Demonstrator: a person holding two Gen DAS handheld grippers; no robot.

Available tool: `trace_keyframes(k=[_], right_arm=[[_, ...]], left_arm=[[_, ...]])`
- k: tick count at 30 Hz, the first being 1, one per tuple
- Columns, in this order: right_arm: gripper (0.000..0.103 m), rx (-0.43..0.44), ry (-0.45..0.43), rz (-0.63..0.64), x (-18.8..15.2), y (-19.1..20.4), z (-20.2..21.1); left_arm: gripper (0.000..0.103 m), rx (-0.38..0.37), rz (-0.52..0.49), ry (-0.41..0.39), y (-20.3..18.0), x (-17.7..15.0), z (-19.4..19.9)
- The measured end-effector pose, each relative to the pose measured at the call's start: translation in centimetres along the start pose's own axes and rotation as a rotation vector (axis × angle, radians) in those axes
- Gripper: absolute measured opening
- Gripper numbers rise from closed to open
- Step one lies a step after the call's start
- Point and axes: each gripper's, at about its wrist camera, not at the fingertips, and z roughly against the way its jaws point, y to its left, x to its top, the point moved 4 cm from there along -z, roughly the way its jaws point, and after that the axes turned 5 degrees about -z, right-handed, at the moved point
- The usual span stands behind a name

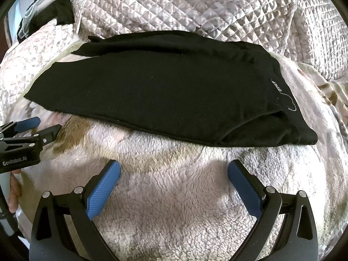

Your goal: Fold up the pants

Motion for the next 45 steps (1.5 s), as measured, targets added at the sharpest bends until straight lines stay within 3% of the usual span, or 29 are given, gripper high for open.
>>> trace_keyframes(k=[11,17,20,25,33,39,41,45], right_arm=[[0.097,-0.009,-0.021,0.010,-0.3,0.2,0.7],[0.090,-0.001,-0.032,-0.016,0.0,-0.1,1.0],[0.081,0.016,-0.039,-0.028,0.2,-0.3,1.3],[0.075,0.067,-0.046,-0.076,0.8,-0.7,1.7],[0.074,0.168,-0.077,-0.303,1.9,-4.0,2.9],[0.071,0.225,-0.046,-0.530,1.7,-7.7,2.1],[0.070,0.250,-0.049,-0.582,1.9,-8.5,1.8],[0.070,0.270,-0.076,-0.656,2.7,-10.0,1.5]], left_arm=[[0.094,-0.006,0.001,0.001,0.0,0.1,-0.1],[0.094,-0.007,0.006,-0.002,-0.1,0.0,0.1],[0.094,-0.011,0.013,-0.003,-0.1,0.1,0.1],[0.094,-0.051,0.045,-0.021,0.2,0.3,0.5],[0.094,-0.112,0.212,-0.071,3.7,1.0,1.4],[0.092,-0.145,0.370,-0.095,7.4,1.1,1.3],[0.092,-0.179,0.420,-0.100,8.4,1.2,1.0],[0.090,-0.176,0.480,-0.134,10.1,1.6,0.4]])
